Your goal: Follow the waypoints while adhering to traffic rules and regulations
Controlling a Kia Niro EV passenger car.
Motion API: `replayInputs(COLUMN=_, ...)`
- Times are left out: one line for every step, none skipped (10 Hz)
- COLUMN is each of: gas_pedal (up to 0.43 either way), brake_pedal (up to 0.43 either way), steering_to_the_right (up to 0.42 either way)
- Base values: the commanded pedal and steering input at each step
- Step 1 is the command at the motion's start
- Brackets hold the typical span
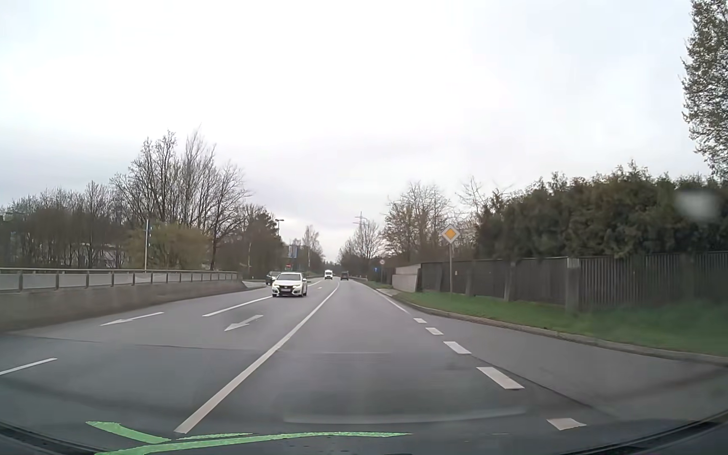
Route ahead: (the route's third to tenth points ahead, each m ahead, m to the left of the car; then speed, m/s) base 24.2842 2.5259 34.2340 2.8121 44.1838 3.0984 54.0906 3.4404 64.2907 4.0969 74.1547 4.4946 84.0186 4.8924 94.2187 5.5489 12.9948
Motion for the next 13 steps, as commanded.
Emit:
replayInputs(gas_pedal=0.22, brake_pedal=0.0, steering_to_the_right=-0.001)
replayInputs(gas_pedal=0.22, brake_pedal=0.0, steering_to_the_right=-0.001)
replayInputs(gas_pedal=0.22, brake_pedal=0.0, steering_to_the_right=-0.001)
replayInputs(gas_pedal=0.22, brake_pedal=0.0, steering_to_the_right=-0.001)
replayInputs(gas_pedal=0.228, brake_pedal=0.0, steering_to_the_right=-0.001)
replayInputs(gas_pedal=0.228, brake_pedal=0.0, steering_to_the_right=-0.002)
replayInputs(gas_pedal=0.228, brake_pedal=0.0, steering_to_the_right=-0.002)
replayInputs(gas_pedal=0.24, brake_pedal=0.0, steering_to_the_right=-0.004)
replayInputs(gas_pedal=0.24, brake_pedal=0.0, steering_to_the_right=-0.004)
replayInputs(gas_pedal=0.24, brake_pedal=0.0, steering_to_the_right=-0.004)
replayInputs(gas_pedal=0.24, brake_pedal=0.0, steering_to_the_right=-0.005)
replayInputs(gas_pedal=0.24, brake_pedal=0.0, steering_to_the_right=-0.004)
replayInputs(gas_pedal=0.24, brake_pedal=0.0, steering_to_the_right=-0.004)
